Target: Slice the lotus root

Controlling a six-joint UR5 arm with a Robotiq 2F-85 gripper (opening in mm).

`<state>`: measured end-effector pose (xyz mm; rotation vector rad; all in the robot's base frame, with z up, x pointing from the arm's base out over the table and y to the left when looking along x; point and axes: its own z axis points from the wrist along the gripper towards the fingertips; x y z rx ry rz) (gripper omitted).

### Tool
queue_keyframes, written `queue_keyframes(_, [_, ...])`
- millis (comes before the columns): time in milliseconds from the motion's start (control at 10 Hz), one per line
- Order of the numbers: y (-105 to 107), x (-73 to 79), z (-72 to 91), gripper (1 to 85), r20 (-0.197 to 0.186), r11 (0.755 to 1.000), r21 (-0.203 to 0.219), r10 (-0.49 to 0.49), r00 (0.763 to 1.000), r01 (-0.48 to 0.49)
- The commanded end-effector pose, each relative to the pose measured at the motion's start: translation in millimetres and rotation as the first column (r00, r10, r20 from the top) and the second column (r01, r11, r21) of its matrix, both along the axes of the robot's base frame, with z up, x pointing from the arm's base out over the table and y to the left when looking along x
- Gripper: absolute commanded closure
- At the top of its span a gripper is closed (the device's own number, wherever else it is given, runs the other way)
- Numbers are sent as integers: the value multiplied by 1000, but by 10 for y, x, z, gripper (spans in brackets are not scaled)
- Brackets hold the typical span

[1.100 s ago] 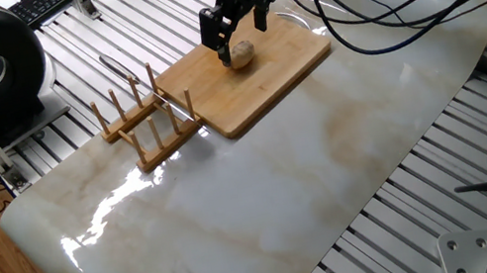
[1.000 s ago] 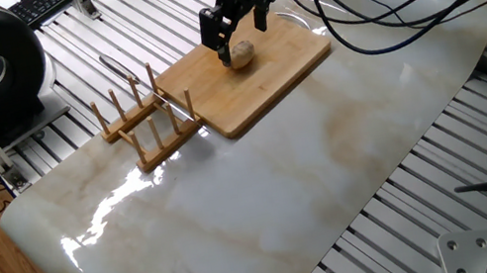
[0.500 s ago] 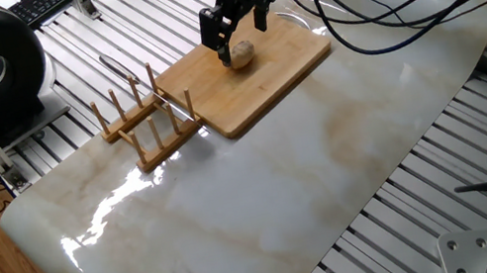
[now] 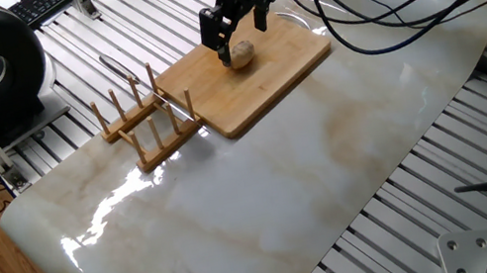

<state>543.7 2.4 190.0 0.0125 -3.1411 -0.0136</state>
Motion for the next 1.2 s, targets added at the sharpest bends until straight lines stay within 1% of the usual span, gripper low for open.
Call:
queue_keyframes(0, [-76,430,37,17,168,994,-21,-100,981,105])
queue_keyframes(100, [-68,428,26,843,169,994,-26,-101,981,107])
queue_keyframes(1100, [-40,435,-1,843,170,993,-27,-105,980,111])
